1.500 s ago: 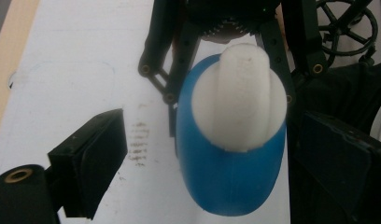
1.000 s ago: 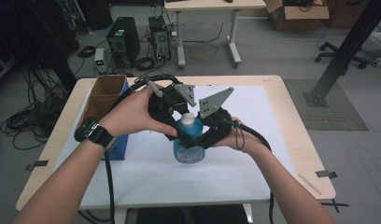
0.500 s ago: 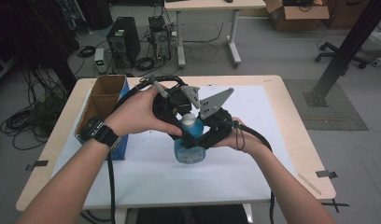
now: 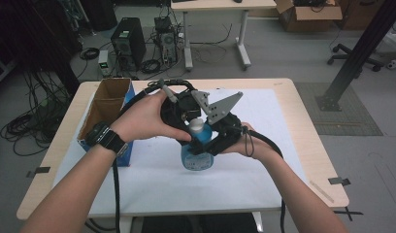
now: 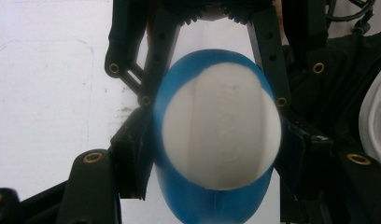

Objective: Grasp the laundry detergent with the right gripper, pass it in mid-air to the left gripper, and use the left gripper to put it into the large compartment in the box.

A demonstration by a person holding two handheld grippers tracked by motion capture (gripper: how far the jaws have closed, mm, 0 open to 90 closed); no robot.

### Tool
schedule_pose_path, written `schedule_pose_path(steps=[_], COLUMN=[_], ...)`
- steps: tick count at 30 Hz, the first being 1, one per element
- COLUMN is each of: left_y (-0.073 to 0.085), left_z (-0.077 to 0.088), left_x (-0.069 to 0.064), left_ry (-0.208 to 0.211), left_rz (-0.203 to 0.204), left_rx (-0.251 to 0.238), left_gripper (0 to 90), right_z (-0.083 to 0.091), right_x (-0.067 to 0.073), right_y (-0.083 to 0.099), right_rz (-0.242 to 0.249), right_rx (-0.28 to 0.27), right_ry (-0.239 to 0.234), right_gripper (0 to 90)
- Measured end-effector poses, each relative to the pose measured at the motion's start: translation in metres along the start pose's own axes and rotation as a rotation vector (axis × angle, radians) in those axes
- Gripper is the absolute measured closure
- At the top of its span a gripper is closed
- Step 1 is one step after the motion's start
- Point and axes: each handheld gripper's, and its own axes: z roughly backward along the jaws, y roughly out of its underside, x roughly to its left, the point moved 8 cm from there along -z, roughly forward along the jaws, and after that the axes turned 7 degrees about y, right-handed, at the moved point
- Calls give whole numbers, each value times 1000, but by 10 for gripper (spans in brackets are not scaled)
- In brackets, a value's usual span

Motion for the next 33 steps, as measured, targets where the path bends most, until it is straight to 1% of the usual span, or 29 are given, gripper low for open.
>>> schedule_pose_path(steps=[5,8,12,14,16,19,20,21,24,25,26,27,28,29,30,31,32,33], left_y=[-1,-2,-3,-4,-4,-3,-4,-4,-4,-3,-3,-3,-3,-3,-3,-4,-4,-4], left_z=[-1,0,3,6,7,9,10,11,15,16,16,18,22,24,24,30,30,36], left_x=[0,0,-1,-1,-2,0,0,1,3,4,4,5,7,8,8,10,10,13], left_ry=[-2,-6,-13,-20,-26,-32,-34,-37,-50,-55,-55,-62,-73,-81,-81,-98,-98,-116], left_rz=[2,7,13,10,21,39,52,53,83,89,89,107,124,138,138,163,163,191], left_rx=[12,12,7,18,24,51,52,56,60,64,64,59,61,58,58,57,57,54], left_gripper=[376,378,379,380,380,380,380,380,380,380,380,380,380,380,381,380,380,381], right_z=[0,1,3,3,3,4,5,6,8,9,9,11,14,14,15,16,16,19], right_x=[0,0,0,-1,-1,-3,-4,-6,-11,-12,-12,-14,-17,-18,-20,-21,-21,-24], right_y=[1,2,-1,-2,-4,-4,-4,-3,2,5,5,7,14,17,21,24,24,33], right_rz=[-1,-3,-10,-15,-18,-37,-38,-42,-73,-76,-76,-79,-94,-101,-105,-111,-111,-127], right_rx=[2,2,-21,-27,-29,-30,-32,-35,-33,-30,-30,-32,-28,-22,-12,-5,-5,9], right_ry=[-3,-1,-6,-3,1,20,29,47,66,75,75,84,97,103,113,125,125,137], right_gripper=[423,422,418,414,406,323,290,254,159,137,137,119,69,55,50,42,42,38])
